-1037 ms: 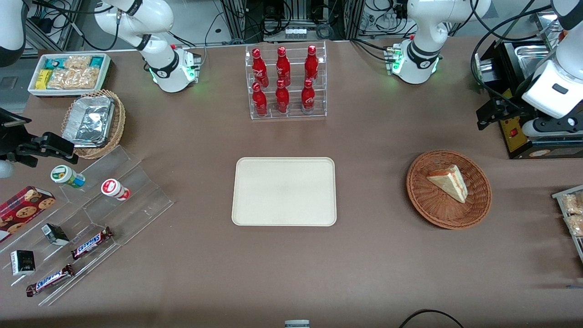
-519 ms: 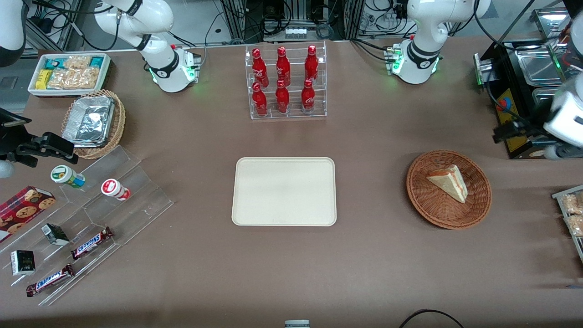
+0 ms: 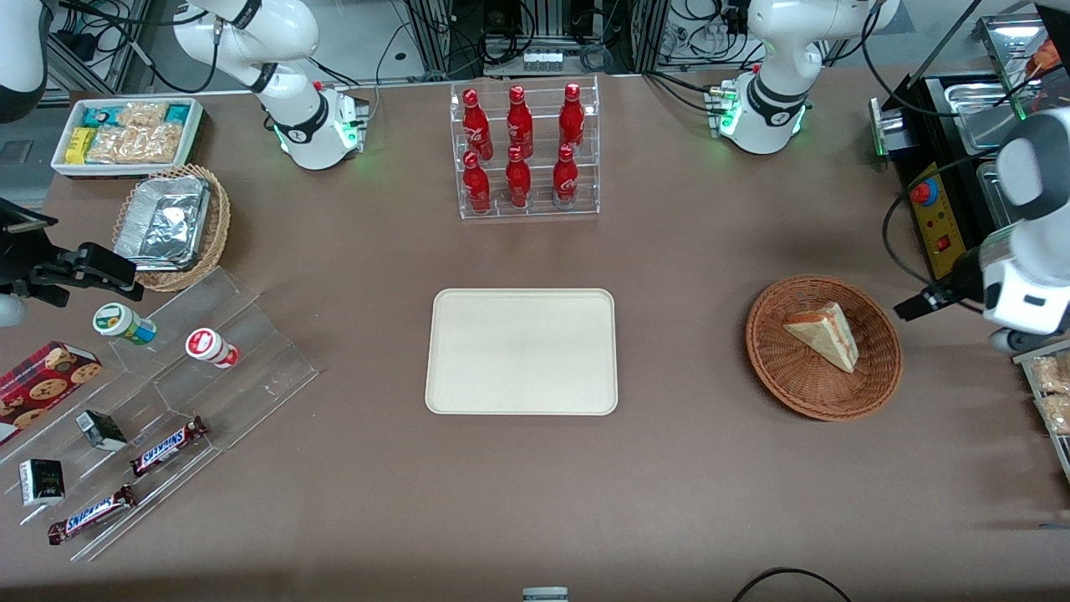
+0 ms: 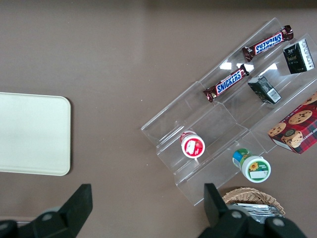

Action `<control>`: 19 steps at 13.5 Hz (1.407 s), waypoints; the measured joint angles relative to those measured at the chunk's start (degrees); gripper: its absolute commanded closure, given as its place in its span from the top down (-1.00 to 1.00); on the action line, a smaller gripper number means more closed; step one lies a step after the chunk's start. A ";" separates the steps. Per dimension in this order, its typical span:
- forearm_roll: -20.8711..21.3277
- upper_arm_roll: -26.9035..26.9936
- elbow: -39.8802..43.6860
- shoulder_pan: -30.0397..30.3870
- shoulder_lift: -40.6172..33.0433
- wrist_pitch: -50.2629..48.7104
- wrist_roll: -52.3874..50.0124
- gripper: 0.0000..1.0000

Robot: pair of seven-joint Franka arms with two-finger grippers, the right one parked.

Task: Place sandwich from basket to tray
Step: 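Lower the open left gripper over the wrapped sandwich in the basket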

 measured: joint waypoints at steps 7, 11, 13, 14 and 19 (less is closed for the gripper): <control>-2.49 0.02 -10.93 1.21 3.86 16.84 -16.31 1.00; -3.69 -0.02 -13.92 1.21 6.30 22.86 -19.36 1.00; -5.19 -0.15 -15.28 1.12 7.17 25.64 -20.10 1.00; -5.84 -0.29 -15.47 0.92 7.53 26.07 -20.66 1.00; -6.23 -0.70 -15.77 0.05 7.76 26.45 -21.62 1.00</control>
